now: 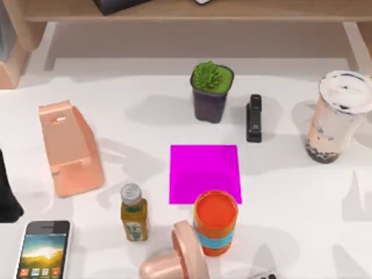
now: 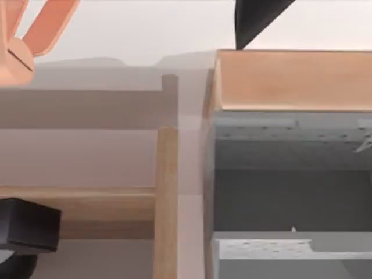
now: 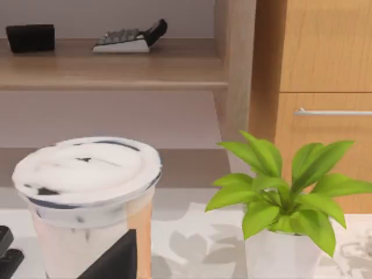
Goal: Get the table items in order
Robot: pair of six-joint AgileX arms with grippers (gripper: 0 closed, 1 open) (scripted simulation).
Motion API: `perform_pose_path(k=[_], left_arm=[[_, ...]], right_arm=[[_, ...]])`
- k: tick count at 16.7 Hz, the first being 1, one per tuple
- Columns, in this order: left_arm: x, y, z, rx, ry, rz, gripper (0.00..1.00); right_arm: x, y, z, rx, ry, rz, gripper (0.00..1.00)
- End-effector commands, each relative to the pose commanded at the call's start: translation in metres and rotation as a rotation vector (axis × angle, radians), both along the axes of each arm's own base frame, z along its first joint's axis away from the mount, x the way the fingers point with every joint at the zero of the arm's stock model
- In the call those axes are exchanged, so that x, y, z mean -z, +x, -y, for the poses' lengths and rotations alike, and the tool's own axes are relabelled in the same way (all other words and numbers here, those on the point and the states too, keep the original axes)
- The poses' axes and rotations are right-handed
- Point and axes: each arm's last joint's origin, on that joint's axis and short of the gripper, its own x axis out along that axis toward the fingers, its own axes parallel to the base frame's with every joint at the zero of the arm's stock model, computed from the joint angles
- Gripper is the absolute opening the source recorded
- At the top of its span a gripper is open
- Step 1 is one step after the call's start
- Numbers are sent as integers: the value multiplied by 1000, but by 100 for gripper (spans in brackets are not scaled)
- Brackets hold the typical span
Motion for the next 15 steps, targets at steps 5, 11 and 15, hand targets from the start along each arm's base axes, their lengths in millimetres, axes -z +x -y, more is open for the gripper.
perform_pose_path(k=[5, 11, 15], left_arm=[[-8, 1, -1, -7, 57, -39, 100], [-55, 17, -8, 4, 407, -282, 100], [-92, 53, -20, 107, 741, -525, 100]], right_arm=[[0, 0, 0, 0, 0, 0, 100], [0, 0, 0, 0, 0, 0, 100], [0, 0, 0, 0, 0, 0, 100]])
